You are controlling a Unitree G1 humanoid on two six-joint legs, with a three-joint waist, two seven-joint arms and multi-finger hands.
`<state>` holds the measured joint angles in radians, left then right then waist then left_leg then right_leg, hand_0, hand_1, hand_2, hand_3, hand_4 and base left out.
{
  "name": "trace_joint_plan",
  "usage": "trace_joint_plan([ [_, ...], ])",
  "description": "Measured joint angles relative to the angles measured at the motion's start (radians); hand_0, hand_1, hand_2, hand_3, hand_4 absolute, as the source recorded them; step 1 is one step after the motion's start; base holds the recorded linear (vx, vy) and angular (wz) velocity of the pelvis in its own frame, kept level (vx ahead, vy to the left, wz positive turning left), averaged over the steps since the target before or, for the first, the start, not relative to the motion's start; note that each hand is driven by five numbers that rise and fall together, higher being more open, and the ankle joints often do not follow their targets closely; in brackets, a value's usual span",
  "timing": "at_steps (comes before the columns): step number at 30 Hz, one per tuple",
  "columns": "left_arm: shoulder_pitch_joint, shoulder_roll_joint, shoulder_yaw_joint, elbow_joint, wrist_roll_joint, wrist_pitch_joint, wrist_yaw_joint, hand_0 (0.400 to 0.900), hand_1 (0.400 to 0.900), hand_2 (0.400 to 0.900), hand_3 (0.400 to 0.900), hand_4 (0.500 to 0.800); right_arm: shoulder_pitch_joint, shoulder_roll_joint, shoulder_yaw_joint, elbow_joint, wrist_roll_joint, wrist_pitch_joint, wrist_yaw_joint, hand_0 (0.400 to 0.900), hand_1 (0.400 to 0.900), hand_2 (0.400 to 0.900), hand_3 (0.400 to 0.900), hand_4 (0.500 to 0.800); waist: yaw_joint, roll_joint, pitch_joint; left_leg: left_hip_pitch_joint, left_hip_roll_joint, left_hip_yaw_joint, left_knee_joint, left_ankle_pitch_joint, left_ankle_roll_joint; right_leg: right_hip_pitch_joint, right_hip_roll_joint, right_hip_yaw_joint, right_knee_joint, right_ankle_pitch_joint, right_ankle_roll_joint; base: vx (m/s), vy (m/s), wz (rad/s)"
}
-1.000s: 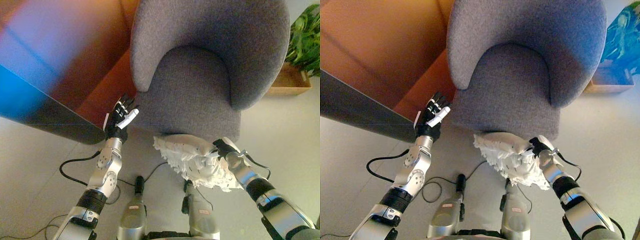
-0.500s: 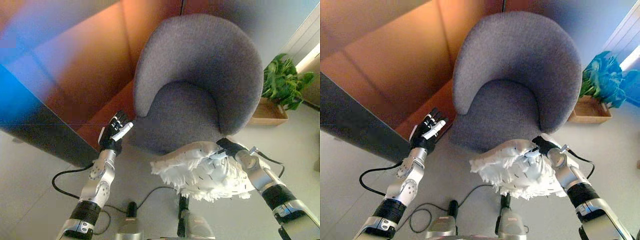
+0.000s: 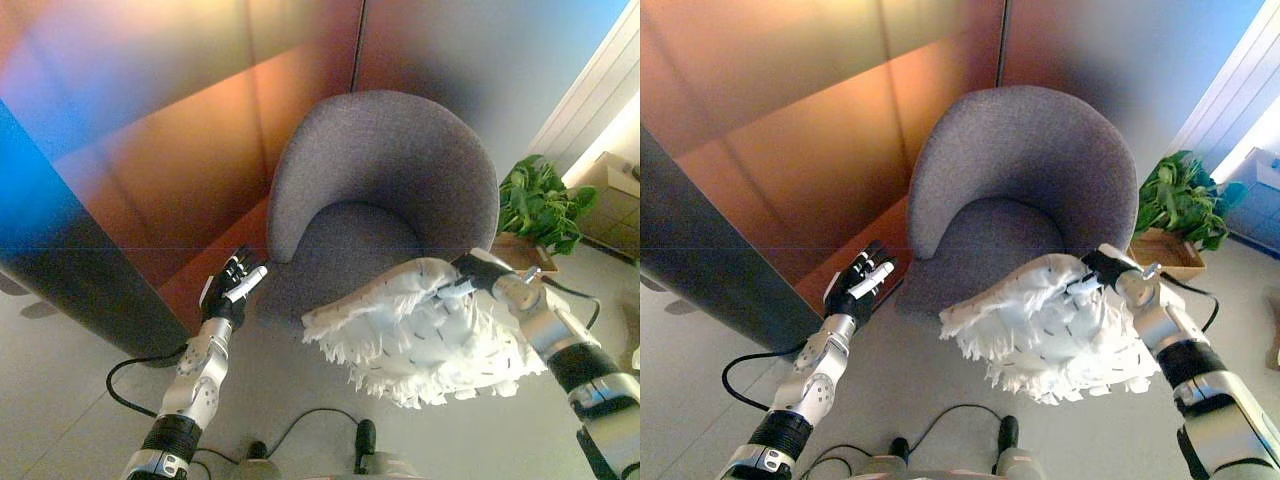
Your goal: Pick up the pillow and put it on the sofa.
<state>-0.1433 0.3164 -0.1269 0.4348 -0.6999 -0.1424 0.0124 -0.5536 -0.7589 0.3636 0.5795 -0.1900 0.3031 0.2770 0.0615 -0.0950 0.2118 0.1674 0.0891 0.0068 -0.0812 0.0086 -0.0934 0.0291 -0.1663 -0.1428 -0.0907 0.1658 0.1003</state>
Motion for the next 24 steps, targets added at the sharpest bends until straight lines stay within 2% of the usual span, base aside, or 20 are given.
trace_joint_plan([
  [5, 0.024, 0.002, -0.006, 0.001, -0.001, 0.001, -0.026, 0.900, 0.900, 0.900, 0.900, 0.800, -0.175, -0.044, 0.069, 0.154, 0.033, -0.002, -0.001, 0.400, 0.400, 0.400, 0.400, 0.500, 0.028, 0.001, -0.007, -0.001, 0.001, -0.006, 0.000, 0.001, -0.002, 0.004, 0.000, -0.007, 0.000, 0.001, -0.003, 0.07, -0.001, 0.17],
  [10, 0.058, 0.012, -0.014, 0.003, -0.005, 0.001, -0.050, 0.900, 0.900, 0.900, 0.900, 0.800, -0.284, -0.046, 0.111, 0.278, 0.039, -0.004, -0.001, 0.400, 0.400, 0.400, 0.400, 0.500, 0.042, 0.004, -0.028, -0.006, 0.001, -0.036, 0.000, 0.003, -0.004, 0.019, -0.002, -0.040, 0.000, -0.005, -0.004, 0.06, 0.004, 0.17],
  [15, 0.062, 0.028, -0.058, 0.003, -0.006, 0.001, -0.083, 0.900, 0.900, 0.900, 0.900, 0.800, -0.306, -0.047, 0.125, 0.345, 0.038, -0.011, -0.001, 0.400, 0.400, 0.400, 0.400, 0.500, 0.081, 0.008, -0.032, -0.015, 0.002, -0.055, 0.001, 0.006, -0.008, 0.022, -0.003, -0.061, 0.000, -0.008, -0.004, 0.03, 0.007, 0.14],
  [19, 0.066, 0.040, -0.068, 0.003, -0.010, 0.001, -0.104, 0.900, 0.900, 0.900, 0.900, 0.800, -0.307, -0.041, 0.147, 0.390, 0.039, -0.034, -0.004, 0.400, 0.400, 0.400, 0.400, 0.500, 0.113, 0.008, -0.032, -0.033, 0.005, -0.069, 0.001, 0.010, -0.013, 0.019, -0.002, -0.081, 0.003, -0.010, -0.004, -0.07, -0.078, 0.11],
  [22, 0.062, 0.056, -0.086, 0.002, -0.014, 0.000, -0.109, 0.900, 0.900, 0.900, 0.900, 0.800, -0.313, -0.036, 0.163, 0.414, 0.040, -0.043, -0.041, 0.400, 0.400, 0.400, 0.400, 0.500, 0.131, 0.004, -0.030, -0.070, 0.005, -0.086, 0.007, 0.018, -0.017, -0.007, 0.002, -0.088, 0.003, -0.008, -0.006, -0.31, -0.124, 0.02],
  [24, 0.046, 0.083, -0.110, 0.002, -0.014, -0.005, -0.110, 0.900, 0.900, 0.900, 0.900, 0.800, -0.354, -0.013, 0.206, 0.454, 0.040, -0.042, -0.114, 0.400, 0.400, 0.400, 0.400, 0.500, 0.136, -0.008, -0.022, -0.127, 0.008, -0.090, 0.029, 0.021, -0.022, -0.054, 0.006, -0.088, 0.004, 0.003, -0.014, -0.39, -0.086, -0.08],
])
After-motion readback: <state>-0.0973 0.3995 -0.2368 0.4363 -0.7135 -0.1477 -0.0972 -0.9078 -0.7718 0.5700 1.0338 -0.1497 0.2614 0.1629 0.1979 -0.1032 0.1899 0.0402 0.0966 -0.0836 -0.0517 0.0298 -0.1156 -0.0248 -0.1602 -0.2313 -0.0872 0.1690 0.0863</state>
